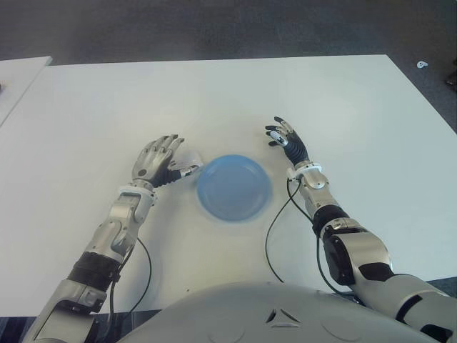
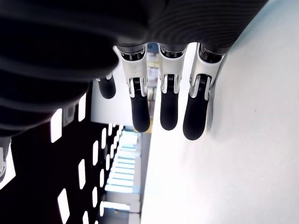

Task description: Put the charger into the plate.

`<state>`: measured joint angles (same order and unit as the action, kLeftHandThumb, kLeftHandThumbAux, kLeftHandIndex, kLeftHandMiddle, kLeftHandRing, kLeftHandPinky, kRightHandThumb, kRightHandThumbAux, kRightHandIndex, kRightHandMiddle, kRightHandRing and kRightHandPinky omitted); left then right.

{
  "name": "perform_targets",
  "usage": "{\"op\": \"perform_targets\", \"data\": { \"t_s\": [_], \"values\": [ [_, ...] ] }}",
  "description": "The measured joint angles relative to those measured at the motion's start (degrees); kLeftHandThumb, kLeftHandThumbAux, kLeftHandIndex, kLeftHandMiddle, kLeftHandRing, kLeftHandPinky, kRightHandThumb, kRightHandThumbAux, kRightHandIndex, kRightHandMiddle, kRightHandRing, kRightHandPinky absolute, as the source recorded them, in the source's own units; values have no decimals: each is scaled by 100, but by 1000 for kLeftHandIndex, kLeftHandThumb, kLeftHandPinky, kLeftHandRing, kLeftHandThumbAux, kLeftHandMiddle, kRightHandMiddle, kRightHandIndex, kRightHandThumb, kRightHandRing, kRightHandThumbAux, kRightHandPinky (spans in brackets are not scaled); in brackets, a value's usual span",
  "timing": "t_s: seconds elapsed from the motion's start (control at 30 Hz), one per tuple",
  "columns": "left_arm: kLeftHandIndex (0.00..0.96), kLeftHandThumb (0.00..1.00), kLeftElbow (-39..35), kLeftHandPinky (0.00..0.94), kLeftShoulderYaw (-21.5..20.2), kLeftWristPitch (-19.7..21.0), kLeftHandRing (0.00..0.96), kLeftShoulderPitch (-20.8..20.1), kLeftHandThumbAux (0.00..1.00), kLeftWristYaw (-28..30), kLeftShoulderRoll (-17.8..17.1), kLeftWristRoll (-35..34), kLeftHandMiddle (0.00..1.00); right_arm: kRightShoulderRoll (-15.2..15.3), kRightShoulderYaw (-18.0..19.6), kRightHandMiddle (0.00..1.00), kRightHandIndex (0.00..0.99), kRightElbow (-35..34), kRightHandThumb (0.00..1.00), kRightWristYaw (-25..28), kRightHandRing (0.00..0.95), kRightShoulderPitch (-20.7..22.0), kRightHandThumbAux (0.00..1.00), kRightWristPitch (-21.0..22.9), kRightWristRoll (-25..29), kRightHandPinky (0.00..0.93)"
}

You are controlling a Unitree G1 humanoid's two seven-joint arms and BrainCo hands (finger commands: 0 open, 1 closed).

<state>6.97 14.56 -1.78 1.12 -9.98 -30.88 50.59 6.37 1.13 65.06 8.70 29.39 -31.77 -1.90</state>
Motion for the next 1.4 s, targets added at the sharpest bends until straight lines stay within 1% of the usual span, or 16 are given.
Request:
{"op": "perform_targets", "data": {
  "t_s": [0.2,0.43,0.63,0.83,1.1,1.4],
  "values": [
    [0,329,497,0,23,-306,0,-74,158,-121,-2,-66,0,-7,1,262,25,0,0,0,235,0,409,0,0,142],
    [0,332,1522,0,61,-765,0,-596,163,-303,-24,-194,0,-4,4,268,24,0,0,2,239,-6,407,0,2,141],
    [0,330,1813,0,146,-946,0,-842,168,-315,-54,-234,0,-16,3,270,24,-19,0,13,241,-2,407,0,1,145],
    [0,329,2046,0,222,-1045,0,-963,170,-316,-53,-265,0,-22,-1,268,25,-45,0,19,240,-20,406,0,1,143],
    [0,324,2256,0,263,-1058,0,-1014,163,-316,-53,-307,0,-16,-2,264,27,-72,0,19,239,-48,408,0,1,149],
    [0,318,2431,0,347,-1066,0,-1199,165,-314,-53,-372,0,-20,-3,260,31,-154,0,19,236,-98,415,0,1,159]
  ]
}}
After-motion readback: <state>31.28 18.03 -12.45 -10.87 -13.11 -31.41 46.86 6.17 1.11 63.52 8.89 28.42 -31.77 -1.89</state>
